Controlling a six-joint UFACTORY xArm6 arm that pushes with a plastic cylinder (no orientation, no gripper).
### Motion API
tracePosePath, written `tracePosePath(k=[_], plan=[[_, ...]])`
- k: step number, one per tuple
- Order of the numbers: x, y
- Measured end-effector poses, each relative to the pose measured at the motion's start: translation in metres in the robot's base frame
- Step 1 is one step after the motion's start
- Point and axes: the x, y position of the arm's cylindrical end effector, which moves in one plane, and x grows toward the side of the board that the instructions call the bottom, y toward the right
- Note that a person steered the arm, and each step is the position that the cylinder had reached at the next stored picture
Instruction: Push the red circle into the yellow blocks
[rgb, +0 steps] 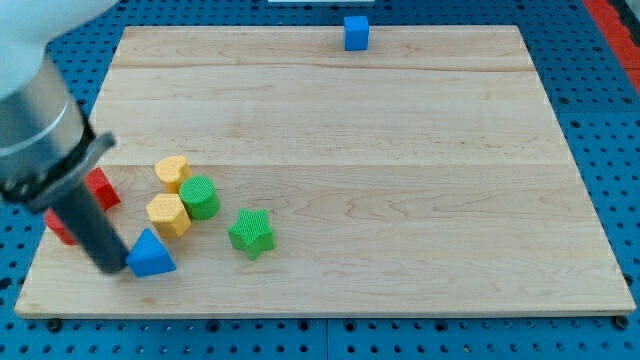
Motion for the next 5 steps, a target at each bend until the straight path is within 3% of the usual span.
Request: tracePosePath(k=[1, 2, 5], plan=[[-0.007, -0.082], [-0.034, -0.098], [-0.103, -0.023]])
